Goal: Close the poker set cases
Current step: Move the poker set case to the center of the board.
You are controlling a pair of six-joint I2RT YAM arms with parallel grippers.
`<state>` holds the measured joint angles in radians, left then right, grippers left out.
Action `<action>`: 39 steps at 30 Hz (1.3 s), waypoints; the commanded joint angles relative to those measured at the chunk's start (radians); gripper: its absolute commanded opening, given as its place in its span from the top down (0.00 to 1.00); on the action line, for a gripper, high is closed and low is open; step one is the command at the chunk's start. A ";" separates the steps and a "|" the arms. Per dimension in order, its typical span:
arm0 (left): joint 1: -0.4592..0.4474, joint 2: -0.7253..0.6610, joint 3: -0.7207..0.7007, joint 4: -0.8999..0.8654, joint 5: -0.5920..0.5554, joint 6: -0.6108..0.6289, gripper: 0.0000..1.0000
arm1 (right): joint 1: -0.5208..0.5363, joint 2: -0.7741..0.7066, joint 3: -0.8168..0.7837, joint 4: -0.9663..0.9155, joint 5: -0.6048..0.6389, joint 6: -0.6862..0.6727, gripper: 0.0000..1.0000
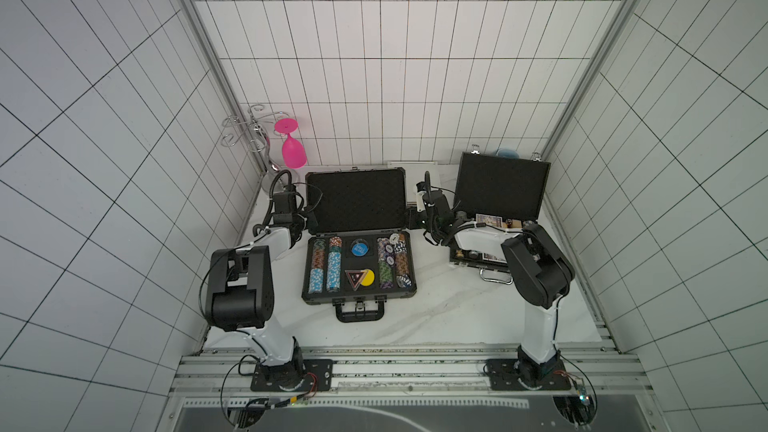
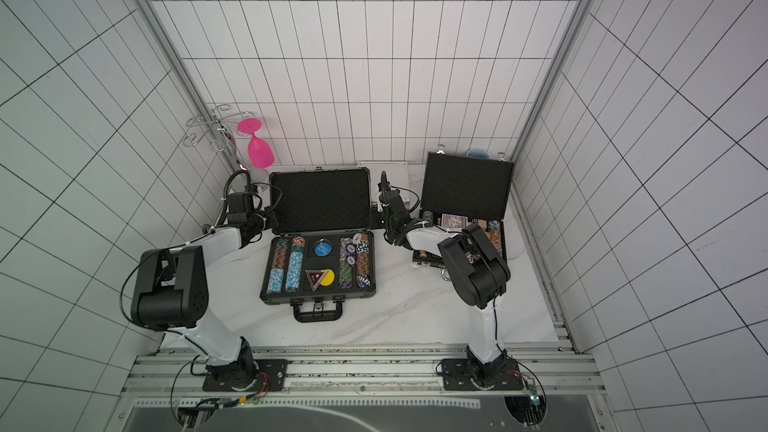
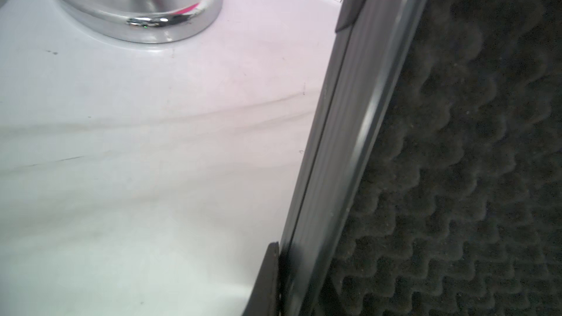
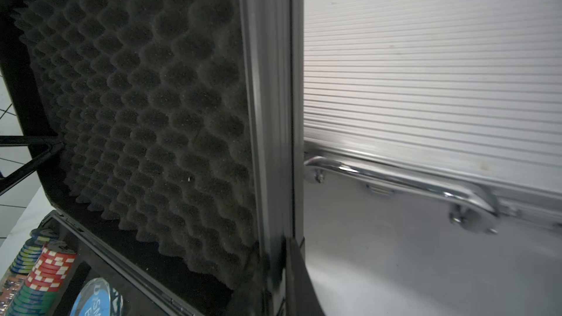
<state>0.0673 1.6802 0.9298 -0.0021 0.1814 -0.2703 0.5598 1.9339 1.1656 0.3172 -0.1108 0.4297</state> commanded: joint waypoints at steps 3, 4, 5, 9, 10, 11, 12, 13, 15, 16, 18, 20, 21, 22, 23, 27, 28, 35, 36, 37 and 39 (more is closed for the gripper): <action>-0.088 -0.037 -0.016 0.097 0.168 -0.302 1.00 | -0.053 -0.100 -0.100 0.067 -0.045 0.058 1.00; -0.106 -0.033 -0.017 0.104 0.164 -0.307 1.00 | -0.063 -0.112 -0.112 0.062 -0.043 0.054 1.00; -0.119 -0.028 -0.016 0.106 0.158 -0.309 1.00 | -0.072 -0.121 -0.118 0.057 -0.043 0.050 1.00; -0.170 0.004 -0.001 0.150 0.154 -0.328 1.00 | -0.112 -0.138 -0.133 0.039 -0.044 0.027 1.00; -0.185 0.019 0.015 0.148 0.156 -0.328 1.00 | -0.124 -0.135 -0.132 0.034 -0.051 0.023 1.00; -0.198 0.030 0.029 0.147 0.156 -0.328 1.00 | -0.133 -0.133 -0.132 0.031 -0.056 0.020 1.00; -0.210 0.038 0.040 0.146 0.152 -0.327 1.00 | -0.140 -0.132 -0.133 0.028 -0.056 0.017 1.00; -0.223 0.046 0.051 0.145 0.145 -0.328 1.00 | -0.149 -0.132 -0.133 0.027 -0.055 0.015 1.00; -0.243 0.060 0.066 0.143 0.135 -0.334 1.00 | -0.166 -0.130 -0.135 0.022 -0.054 0.009 1.00; -0.251 0.069 0.075 0.141 0.135 -0.334 1.00 | -0.175 -0.130 -0.132 0.019 -0.055 0.005 1.00; -0.269 0.084 0.089 0.137 0.133 -0.334 1.00 | -0.192 -0.131 -0.128 0.008 -0.058 0.000 1.00; -0.284 0.097 0.101 0.135 0.133 -0.334 1.00 | -0.208 -0.134 -0.131 0.002 -0.059 -0.007 1.00; -0.289 0.101 0.103 0.133 0.134 -0.334 1.00 | -0.213 -0.136 -0.133 0.001 -0.061 -0.009 1.00; -0.293 0.106 0.108 0.131 0.134 -0.333 1.00 | -0.216 -0.137 -0.132 -0.002 -0.065 -0.010 1.00; -0.294 0.111 0.111 0.127 0.133 -0.328 1.00 | -0.218 -0.138 -0.132 -0.010 -0.064 -0.011 1.00; -0.290 0.109 0.122 0.075 0.091 -0.308 1.00 | -0.221 -0.130 -0.119 -0.034 -0.076 -0.024 0.89; -0.282 0.104 0.125 0.056 0.071 -0.308 0.99 | -0.221 -0.126 -0.110 -0.043 -0.084 -0.026 0.83; -0.164 0.060 0.131 0.039 0.111 -0.337 0.60 | -0.221 -0.167 -0.091 -0.064 -0.088 -0.049 0.47; -0.159 0.053 0.142 0.037 0.129 -0.317 0.57 | -0.221 -0.177 -0.088 -0.069 -0.083 -0.053 0.46; -0.156 0.050 0.156 0.035 0.158 -0.296 0.56 | -0.221 -0.186 -0.086 -0.074 -0.078 -0.056 0.45; -0.148 0.047 0.189 0.032 0.228 -0.269 0.55 | -0.221 -0.200 -0.076 -0.090 -0.076 -0.060 0.45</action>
<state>-0.0925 1.7699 1.0580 0.0154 0.2951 -0.5522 0.3466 1.7756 1.0676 0.2478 -0.1860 0.3843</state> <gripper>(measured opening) 0.449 0.549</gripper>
